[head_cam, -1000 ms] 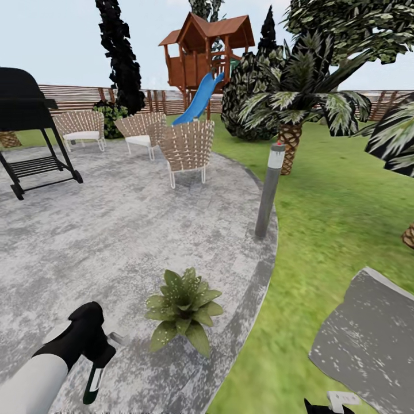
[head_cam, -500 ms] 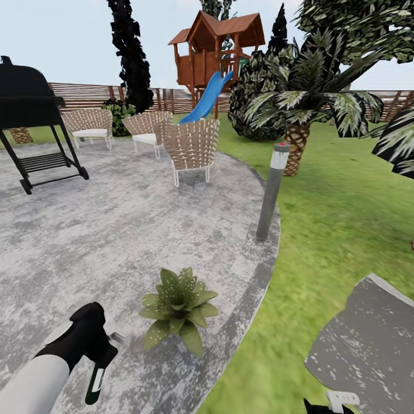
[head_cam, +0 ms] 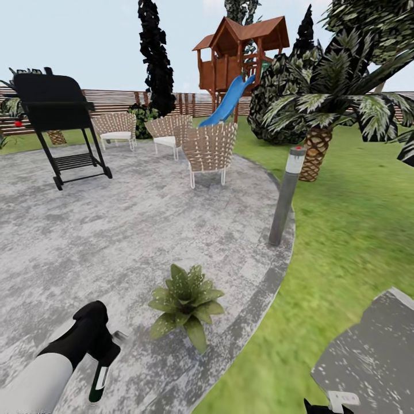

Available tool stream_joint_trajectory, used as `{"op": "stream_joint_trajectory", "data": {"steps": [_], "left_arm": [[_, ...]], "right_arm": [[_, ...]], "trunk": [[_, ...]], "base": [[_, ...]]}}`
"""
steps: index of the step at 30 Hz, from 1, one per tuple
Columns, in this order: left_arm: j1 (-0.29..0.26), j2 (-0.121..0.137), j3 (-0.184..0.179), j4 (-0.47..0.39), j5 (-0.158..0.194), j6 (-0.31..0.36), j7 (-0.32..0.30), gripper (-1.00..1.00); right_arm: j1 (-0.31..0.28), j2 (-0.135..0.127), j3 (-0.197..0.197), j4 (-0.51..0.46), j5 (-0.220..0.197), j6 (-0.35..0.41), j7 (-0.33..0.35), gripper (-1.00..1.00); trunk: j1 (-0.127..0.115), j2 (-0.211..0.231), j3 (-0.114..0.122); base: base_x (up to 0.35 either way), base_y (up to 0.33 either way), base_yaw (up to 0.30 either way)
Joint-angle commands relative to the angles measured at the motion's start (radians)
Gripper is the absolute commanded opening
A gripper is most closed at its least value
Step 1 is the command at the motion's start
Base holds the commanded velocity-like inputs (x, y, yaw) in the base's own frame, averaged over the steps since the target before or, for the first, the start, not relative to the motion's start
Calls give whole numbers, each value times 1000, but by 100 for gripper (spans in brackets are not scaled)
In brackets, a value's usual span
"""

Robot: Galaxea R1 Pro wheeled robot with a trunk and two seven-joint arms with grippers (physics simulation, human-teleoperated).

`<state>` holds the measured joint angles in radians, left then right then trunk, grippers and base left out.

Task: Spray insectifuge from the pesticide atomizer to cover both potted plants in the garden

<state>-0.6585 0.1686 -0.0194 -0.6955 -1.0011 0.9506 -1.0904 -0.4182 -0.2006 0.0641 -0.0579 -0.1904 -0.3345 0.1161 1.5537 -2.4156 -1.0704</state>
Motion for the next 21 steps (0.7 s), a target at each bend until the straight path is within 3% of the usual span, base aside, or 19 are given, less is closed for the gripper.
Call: {"op": "stream_joint_trajectory", "data": {"steps": [1, 6, 8, 9, 12, 14, 18, 20, 21], "left_arm": [[-2, 0, -2, -1, -8, 6, -11, -100], [-32, -6, -10, -2, -12, 17, -57, -100], [-70, -7, -13, -1, -18, 17, -110, -100], [-106, -7, -22, -1, -28, 17, -168, -100], [-151, -5, -53, -1, -61, 17, -246, -100], [-196, -5, -81, 1, -113, 17, -327, -100], [-251, -5, -92, 11, -220, 15, -475, -100], [-265, -7, -94, 13, -305, 10, -480, -100], [-267, -7, -94, 13, -330, 8, -480, -100]], "right_arm": [[-1, 0, 6, 1, -11, -3, 5, 100], [-1, -1, 6, 1, -11, -4, 5, 100], [-1, -3, 6, 1, -11, -4, 5, 100], [-1, -5, 6, 2, -11, -4, 5, 100], [-1, -7, 6, 3, -11, -4, 5, 100], [-1, -8, 6, 3, -10, -4, 4, 100], [-1, -8, 6, 3, -9, -4, 4, 100], [-1, -7, 6, 3, -10, -4, 4, 100], [-1, -7, 6, 2, -10, -4, 4, 100]], "trunk": [[0, 0, -1], [0, 0, -1], [0, 0, -1], [0, 0, -1], [0, 0, -1], [0, 0, -1], [0, 0, -1], [0, 0, -1], [0, 0, -1]], "base": [[248, -99, 13], [103, -54, 3], [13, -8, 0], [4, -2, 0], [2, -1, 0], [0, 0, 0], [0, 0, 0], [0, 0, 0], [0, 0, 0]]}}
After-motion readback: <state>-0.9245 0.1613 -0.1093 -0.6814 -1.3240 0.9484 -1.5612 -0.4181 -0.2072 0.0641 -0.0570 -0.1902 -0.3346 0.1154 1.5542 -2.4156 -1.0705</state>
